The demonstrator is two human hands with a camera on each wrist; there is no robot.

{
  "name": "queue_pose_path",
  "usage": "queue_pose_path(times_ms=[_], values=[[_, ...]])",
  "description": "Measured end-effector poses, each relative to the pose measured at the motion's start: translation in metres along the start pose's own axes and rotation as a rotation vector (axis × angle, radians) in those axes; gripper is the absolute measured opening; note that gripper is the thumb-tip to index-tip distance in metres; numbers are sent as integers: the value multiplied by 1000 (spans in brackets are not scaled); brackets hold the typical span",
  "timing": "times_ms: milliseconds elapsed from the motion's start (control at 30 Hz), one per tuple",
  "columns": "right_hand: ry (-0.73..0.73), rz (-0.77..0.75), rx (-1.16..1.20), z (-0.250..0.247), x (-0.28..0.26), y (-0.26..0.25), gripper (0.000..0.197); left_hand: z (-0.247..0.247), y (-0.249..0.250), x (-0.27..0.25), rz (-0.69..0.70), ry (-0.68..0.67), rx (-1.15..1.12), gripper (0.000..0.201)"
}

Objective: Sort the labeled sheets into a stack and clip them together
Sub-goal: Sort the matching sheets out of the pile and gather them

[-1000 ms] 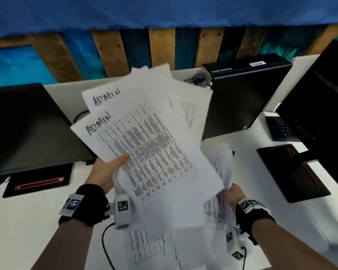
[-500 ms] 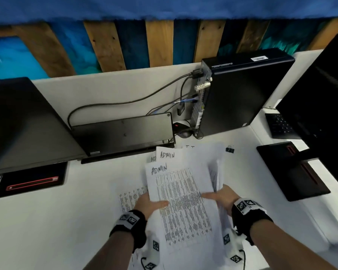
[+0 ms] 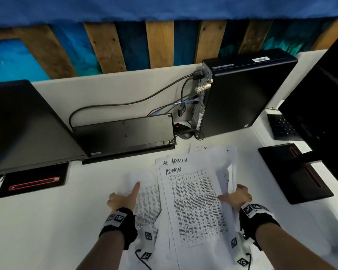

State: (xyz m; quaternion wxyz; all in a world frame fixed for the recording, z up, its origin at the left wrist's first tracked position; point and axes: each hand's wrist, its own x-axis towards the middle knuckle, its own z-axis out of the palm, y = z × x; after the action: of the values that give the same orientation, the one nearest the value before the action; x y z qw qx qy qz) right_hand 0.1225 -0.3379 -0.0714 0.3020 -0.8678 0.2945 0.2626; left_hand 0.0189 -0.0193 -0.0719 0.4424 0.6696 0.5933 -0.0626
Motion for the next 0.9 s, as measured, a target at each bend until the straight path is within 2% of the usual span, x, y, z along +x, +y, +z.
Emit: queue_pose_path(times_ms=[67,167,267,333,400,467,533,567,667,733,833,900], values=[[-34,-17,-54,3,-2,-3,93,8,2,-1,50,-129,-75,116],[-174,-59,-88,8,-3,-6,89,20,5,-14,89,-299,-41,115],[-254,-107,-78,13,-8,-8,78,30,5,-19,128,-379,14,100],[-296,-125,-94,15,-15,-9,79,32,3,-18,136,-431,-24,92],[-319,-128,-57,17,-18,-7,83,32,2,-17,158,-510,-70,72],[-329,-135,8,14,-23,-6,66,26,5,-18,193,-587,-129,53],[-335,-194,146,4,-35,-9,33,12,15,-24,239,-616,-198,47],[-346,-252,230,-3,-42,-13,29,4,21,-28,273,-622,-237,47],[-334,-493,387,-22,-57,-33,58,-30,49,-45,391,-625,-345,36],[-295,-601,460,-41,-73,-53,52,-58,67,-55,481,-631,-441,40],[-306,-675,562,-71,-93,-81,34,-98,90,-67,618,-614,-548,61],[-357,-722,558,-83,-100,-91,37,-116,99,-75,716,-591,-549,65]])
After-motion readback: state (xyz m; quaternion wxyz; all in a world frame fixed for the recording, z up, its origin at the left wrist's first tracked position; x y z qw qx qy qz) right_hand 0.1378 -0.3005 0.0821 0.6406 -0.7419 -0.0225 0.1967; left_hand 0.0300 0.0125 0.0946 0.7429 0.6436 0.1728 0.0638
